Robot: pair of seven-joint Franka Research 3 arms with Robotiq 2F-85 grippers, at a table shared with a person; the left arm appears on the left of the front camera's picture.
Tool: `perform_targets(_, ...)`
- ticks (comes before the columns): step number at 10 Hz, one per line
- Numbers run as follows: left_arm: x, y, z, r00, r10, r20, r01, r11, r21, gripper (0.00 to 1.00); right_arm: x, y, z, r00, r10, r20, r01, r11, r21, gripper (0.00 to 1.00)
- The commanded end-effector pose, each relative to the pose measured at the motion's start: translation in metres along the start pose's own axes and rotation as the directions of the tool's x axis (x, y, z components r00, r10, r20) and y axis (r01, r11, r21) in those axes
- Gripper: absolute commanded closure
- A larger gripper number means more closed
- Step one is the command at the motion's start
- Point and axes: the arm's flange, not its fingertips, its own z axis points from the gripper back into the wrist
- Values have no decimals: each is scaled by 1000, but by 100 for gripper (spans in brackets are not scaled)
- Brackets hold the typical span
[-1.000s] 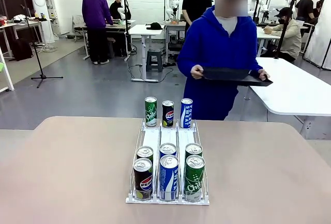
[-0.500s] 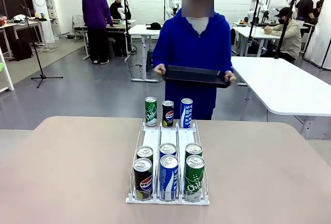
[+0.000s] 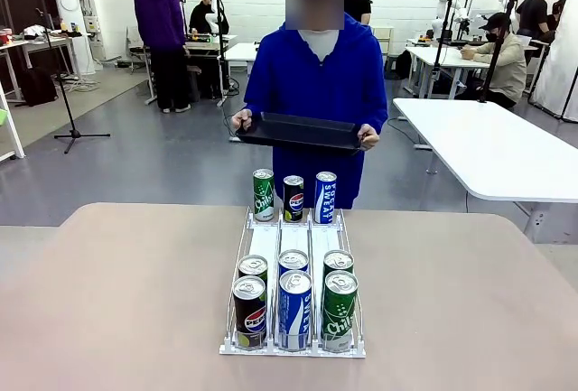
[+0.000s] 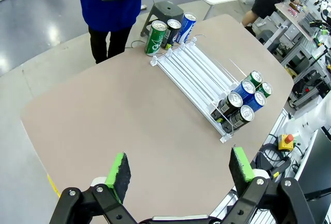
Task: Retrieve and hand over the desired beverage to the person.
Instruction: Pick up a can of the same type that the person held from the Automatic Can Dispenser.
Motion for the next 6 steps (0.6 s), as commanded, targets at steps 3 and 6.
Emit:
perform_targets(3,0,1,0,1000,-13,13,13,1000,-13,0,4,-2,1,1000,14,20,-14,1000,20,0)
perform_targets(6,0,1,0,1000,-13,13,13,1000,-13,0,4,-2,1,1000,14,20,-14,1000,20,0)
